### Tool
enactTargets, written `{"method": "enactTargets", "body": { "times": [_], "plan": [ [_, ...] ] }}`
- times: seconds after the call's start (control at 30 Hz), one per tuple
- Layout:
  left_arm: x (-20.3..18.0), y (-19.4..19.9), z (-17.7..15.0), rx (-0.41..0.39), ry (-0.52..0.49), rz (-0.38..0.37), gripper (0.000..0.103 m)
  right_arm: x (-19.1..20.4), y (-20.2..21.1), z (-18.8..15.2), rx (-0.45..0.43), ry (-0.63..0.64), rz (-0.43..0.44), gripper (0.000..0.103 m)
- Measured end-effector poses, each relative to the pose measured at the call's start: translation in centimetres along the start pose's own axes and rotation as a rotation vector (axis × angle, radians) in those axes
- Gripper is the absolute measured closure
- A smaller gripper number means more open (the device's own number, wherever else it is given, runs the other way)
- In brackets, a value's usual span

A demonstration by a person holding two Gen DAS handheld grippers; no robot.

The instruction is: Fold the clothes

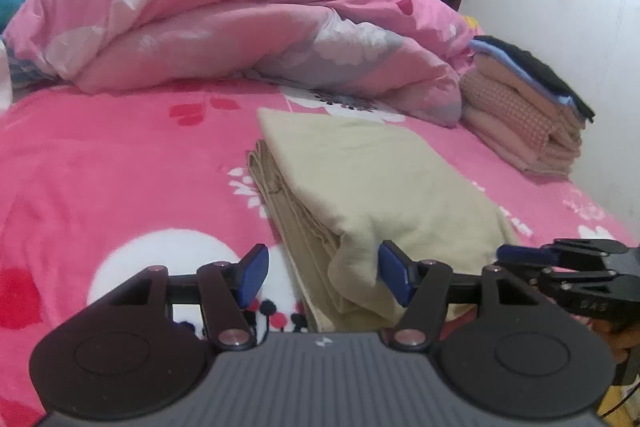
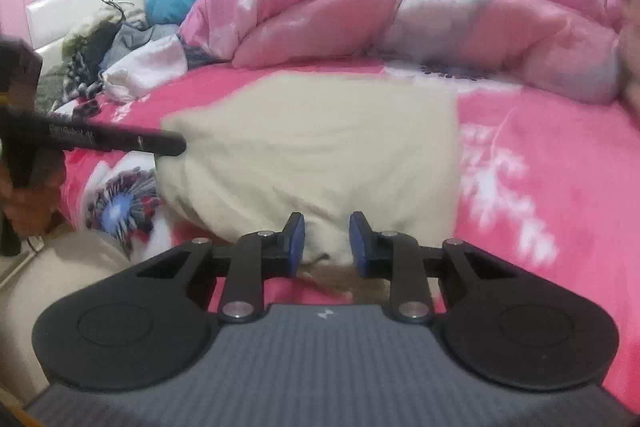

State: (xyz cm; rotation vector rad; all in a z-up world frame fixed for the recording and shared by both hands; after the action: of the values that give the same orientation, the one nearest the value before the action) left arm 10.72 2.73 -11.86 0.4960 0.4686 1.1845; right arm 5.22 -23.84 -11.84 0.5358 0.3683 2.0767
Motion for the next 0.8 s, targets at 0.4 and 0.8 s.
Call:
{"method": "enactTargets", "body": {
  "times": [0.4, 0.8],
  "plan": [
    [0.2, 0.9, 0.3, -0.018, 0.016, 0.006, 0.04, 3.8, -2.3, 5.0, -0.065, 0.09, 0.124, 0.083],
    [2.3, -1.2, 0.4, 0.028, 0.147, -0.008, 0.036, 2.8, -5.0, 2.4, 0.007, 0.032, 0.172, 0.083]
  ]
}}
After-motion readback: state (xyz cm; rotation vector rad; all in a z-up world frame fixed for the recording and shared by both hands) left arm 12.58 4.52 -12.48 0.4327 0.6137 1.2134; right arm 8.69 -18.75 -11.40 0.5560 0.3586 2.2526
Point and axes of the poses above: each gripper's, at about its wrist camera, not at the fingertips, and y roughly against the way its jaws point, x to its left, z to its top, the point moved 3 cm from there along -y, roughly the way its jaws point, and after that the axes turned 12 degrees about z, right-handed, at the moved point
